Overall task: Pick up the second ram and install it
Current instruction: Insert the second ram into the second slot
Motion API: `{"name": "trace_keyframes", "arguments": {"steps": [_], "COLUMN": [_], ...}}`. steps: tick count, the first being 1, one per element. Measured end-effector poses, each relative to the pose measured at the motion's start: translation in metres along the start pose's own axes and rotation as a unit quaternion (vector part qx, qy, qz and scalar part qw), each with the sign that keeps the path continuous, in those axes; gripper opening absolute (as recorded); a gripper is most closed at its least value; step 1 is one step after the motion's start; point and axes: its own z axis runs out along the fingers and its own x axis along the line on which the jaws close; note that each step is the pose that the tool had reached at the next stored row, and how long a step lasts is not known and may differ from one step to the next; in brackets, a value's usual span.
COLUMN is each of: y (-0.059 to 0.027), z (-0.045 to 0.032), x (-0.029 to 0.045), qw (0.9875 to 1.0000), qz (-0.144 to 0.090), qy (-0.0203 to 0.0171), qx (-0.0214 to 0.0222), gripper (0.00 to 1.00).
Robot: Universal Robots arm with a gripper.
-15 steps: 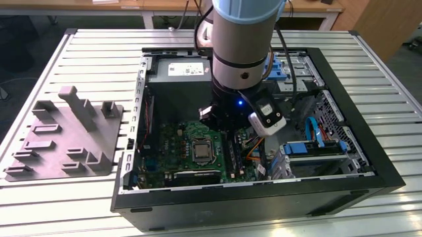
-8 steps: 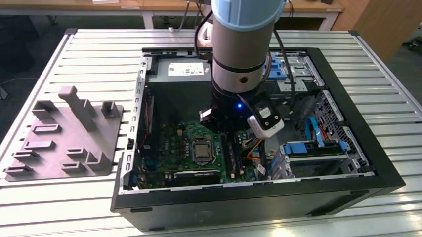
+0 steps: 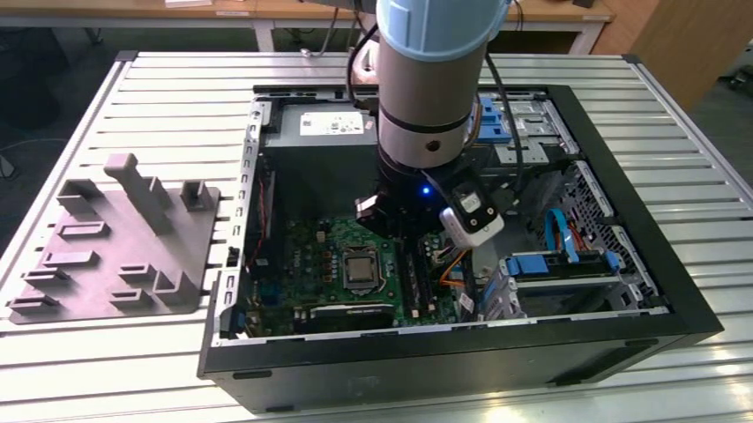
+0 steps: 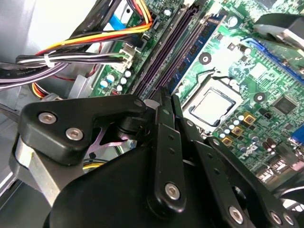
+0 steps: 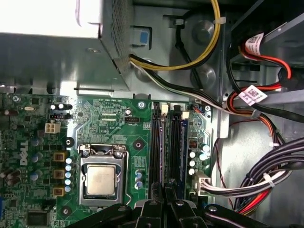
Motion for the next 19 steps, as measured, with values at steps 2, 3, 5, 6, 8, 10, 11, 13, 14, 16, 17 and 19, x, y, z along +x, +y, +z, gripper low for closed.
{"name": "trace_keyframes", "arguments": {"steps": [2,3,5,6,8,10,11,13,14,16,17,19], "y": [0.0004,0.0004,0.0005,0.0007,0.0012,0.0015,0.0016,0.0017,0.0019,0.0024,0.0027,0.0032], "z": [0.0019,0.0032,0.0044,0.0050,0.0058,0.0064,0.0067,0.0074,0.0077,0.0084,0.0087,0.0094], "x": [0.0001,0.0001,0.0002,0.0002,0.0003,0.0003,0.0003,0.0008,0.0010,0.0013,0.0014,0.0016], "qw": [1.0000,1.0000,1.0000,1.0000,1.0000,1.0000,1.0000,1.0000,1.0000,1.0000,1.0000,1.0000], "qz": [0.000,0.000,0.000,0.000,0.000,0.000,0.000,0.000,0.000,0.000,0.000,0.000], "qy": [0.0000,0.0000,0.0000,0.0000,0.0000,0.0000,0.0000,0.0000,0.0000,0.0000,0.0000,0.0000], "qx": [0.0000,0.0000,0.0000,-0.0001,-0.0003,-0.0005,-0.0005,-0.0004,-0.0005,-0.0004,-0.0005,-0.0005], "gripper": [0.13,0.13,0.13,0.13,0.13,0.13,0.13,0.13,0.13,0.13,0.13,0.13]}}
